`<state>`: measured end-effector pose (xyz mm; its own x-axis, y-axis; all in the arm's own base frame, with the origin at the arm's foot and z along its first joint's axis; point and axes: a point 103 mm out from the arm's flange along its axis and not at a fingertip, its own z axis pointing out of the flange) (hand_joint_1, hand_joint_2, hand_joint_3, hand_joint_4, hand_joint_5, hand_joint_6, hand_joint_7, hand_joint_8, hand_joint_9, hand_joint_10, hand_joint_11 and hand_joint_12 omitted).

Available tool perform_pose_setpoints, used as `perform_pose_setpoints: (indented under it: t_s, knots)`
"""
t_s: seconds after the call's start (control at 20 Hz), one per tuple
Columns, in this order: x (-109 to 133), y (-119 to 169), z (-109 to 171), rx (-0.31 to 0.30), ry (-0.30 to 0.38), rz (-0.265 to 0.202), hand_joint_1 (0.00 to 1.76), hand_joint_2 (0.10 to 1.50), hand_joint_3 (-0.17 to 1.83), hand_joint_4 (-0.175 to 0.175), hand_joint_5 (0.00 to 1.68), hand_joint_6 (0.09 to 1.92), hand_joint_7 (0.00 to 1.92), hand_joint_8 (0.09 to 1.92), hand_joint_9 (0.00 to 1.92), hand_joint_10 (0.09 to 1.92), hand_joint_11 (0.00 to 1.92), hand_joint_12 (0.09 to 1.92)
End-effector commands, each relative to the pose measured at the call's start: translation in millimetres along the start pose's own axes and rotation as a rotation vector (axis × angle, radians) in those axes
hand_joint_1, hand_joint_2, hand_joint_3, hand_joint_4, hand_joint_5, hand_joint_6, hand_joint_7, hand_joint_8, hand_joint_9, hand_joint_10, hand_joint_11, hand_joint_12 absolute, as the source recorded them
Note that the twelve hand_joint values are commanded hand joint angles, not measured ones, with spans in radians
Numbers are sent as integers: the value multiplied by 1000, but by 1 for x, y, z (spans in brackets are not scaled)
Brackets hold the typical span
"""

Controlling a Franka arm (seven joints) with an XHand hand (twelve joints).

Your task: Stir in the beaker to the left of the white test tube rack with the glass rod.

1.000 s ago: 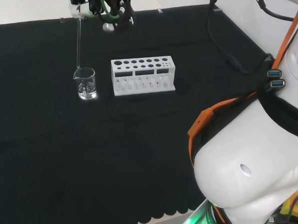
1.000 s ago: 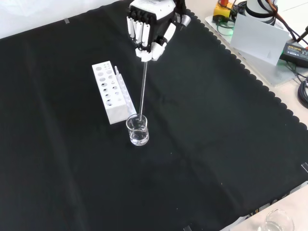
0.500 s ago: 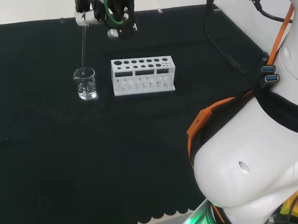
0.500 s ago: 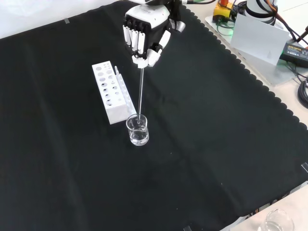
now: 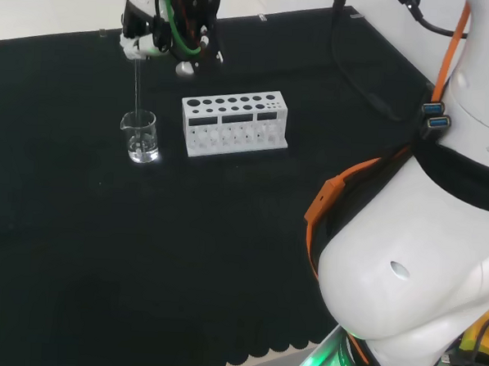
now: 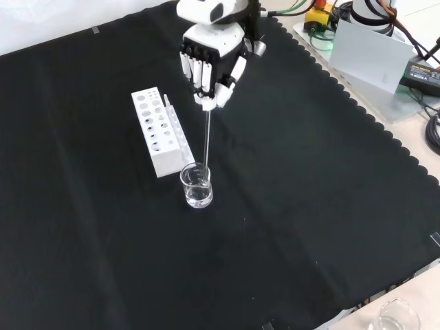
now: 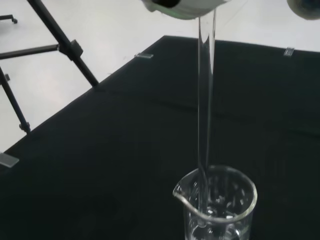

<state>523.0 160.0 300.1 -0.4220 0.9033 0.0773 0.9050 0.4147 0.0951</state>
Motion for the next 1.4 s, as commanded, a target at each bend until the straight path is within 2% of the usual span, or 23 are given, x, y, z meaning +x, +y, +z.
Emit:
perform_pose_setpoints:
  t_s: [0.05, 0.4, 0.65, 1.1, 1.4]
  knots:
    - [10, 10, 25, 27, 2, -36, 1325, 1021, -175, -121, 1469, 87, 1517, 253, 1761, 311, 1611, 570]
    - [14, 21, 39, 47, 8, -60, 1325, 1021, -175, -120, 1471, 87, 1519, 250, 1762, 309, 1611, 572]
    - [0, 36, 43, 62, 13, -61, 1325, 1021, -175, -119, 1472, 87, 1520, 245, 1763, 308, 1611, 574]
    - [-32, 34, 25, 78, 0, -25, 1324, 1021, -175, -117, 1474, 87, 1523, 239, 1765, 306, 1610, 577]
    - [-34, 24, 13, 78, 2, -25, 1325, 1021, -175, -116, 1475, 87, 1524, 235, 1766, 305, 1609, 579]
